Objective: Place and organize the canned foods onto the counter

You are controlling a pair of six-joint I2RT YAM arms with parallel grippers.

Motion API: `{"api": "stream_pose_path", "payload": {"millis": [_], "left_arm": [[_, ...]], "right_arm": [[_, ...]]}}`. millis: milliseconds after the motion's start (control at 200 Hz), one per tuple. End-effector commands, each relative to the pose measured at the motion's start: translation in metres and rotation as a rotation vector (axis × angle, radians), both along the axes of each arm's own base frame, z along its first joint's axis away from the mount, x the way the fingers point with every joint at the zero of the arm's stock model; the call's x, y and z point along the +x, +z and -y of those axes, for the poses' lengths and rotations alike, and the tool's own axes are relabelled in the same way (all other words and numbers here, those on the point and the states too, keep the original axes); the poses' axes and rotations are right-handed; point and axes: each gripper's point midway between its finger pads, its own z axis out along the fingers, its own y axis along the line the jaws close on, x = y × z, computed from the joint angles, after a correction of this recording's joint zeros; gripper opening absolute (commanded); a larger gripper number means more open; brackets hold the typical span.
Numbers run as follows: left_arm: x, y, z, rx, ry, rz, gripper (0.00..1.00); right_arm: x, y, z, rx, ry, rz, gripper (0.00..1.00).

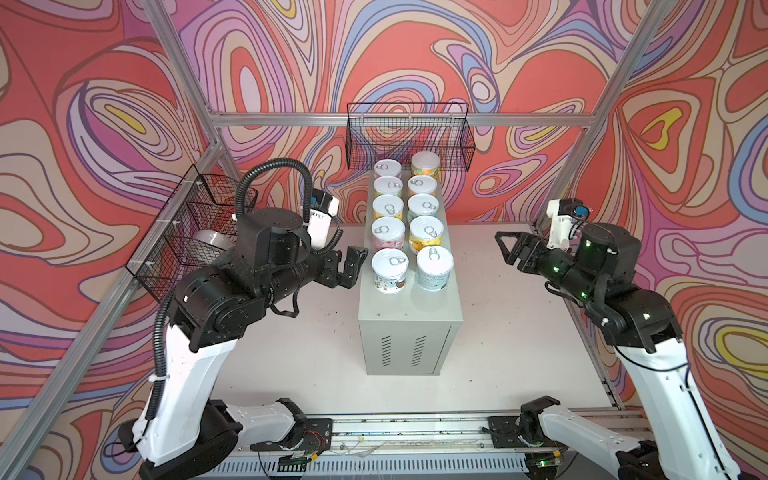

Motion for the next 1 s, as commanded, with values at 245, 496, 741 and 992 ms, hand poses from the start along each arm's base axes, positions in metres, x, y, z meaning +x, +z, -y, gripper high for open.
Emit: {"api": "stream_pose_path", "payload": {"millis": [245, 496, 741, 992], "left_arm": [[0.018, -0.033, -0.011, -0.052, 0.074, -0.073, 1.00], [0.027, -0.047, -0.015, -0.071, 0.083, -0.104, 1.00], [0.030, -0.058, -0.007, -0.085, 0.059, -0.128, 1.00], [0.032, -0.063, -0.002, -0.096, 0.047, -0.144, 1.00]], "right_arm": [[-0.004, -0.021, -0.013, -0.239, -0.105, -0.048, 0.79], [0.003, -0.031, -0.044, -0.303, -0.069, -0.062, 0.79], [0.004, -0.041, -0.068, -0.309, -0.007, -0.076, 0.79], [0.002, -0.047, -0.088, -0.315, 0.035, -0.080, 0.80]]}}
